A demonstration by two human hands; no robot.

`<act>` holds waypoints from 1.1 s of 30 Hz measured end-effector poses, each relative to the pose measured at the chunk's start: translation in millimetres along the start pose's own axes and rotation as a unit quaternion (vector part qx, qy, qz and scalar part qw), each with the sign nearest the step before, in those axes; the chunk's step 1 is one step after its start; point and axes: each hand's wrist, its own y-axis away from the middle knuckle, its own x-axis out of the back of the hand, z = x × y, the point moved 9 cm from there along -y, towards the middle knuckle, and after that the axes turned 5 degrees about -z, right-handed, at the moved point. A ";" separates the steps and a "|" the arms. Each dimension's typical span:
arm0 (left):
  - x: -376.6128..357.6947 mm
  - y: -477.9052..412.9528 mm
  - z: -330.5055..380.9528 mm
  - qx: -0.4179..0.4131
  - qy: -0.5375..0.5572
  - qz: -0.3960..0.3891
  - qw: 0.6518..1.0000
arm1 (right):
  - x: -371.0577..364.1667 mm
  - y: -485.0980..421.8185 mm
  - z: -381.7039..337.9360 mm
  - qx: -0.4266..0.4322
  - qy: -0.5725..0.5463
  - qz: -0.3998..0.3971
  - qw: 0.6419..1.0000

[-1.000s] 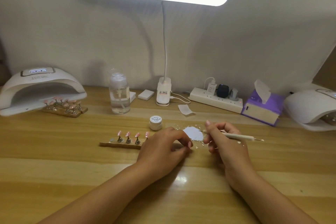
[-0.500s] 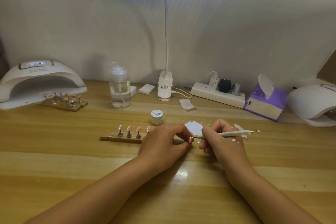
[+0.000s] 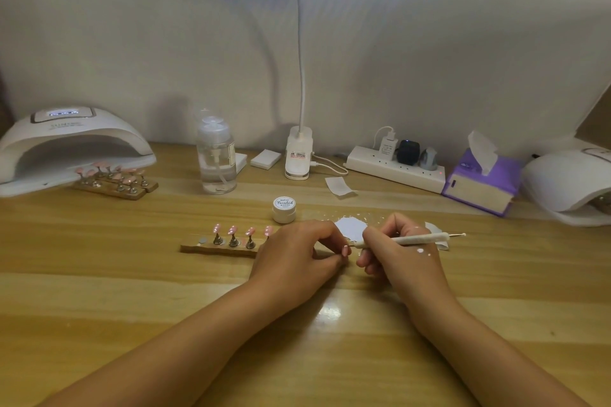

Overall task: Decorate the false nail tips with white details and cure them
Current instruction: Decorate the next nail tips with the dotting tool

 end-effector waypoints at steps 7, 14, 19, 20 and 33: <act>0.4 0.4 1.0 -0.003 -0.005 0.003 1.000 | 2.1 0.6 -1.9 0.008 -0.002 0.007 1.000; 0.3 0.3 1.5 -0.005 -0.001 0.002 1.000 | 0.7 0.1 -1.6 0.010 -0.002 0.004 1.000; 0.5 0.9 3.0 -0.008 0.006 0.000 1.000 | 13.1 0.6 -2.6 0.027 -0.062 0.056 0.996; 0.5 1.0 3.0 -0.008 0.007 -0.001 1.000 | 16.0 0.6 -2.9 0.035 -0.074 0.069 0.994; 1.4 1.5 3.4 0.001 -0.021 -0.001 1.000 | 21.6 -11.6 4.5 0.015 0.095 0.052 0.994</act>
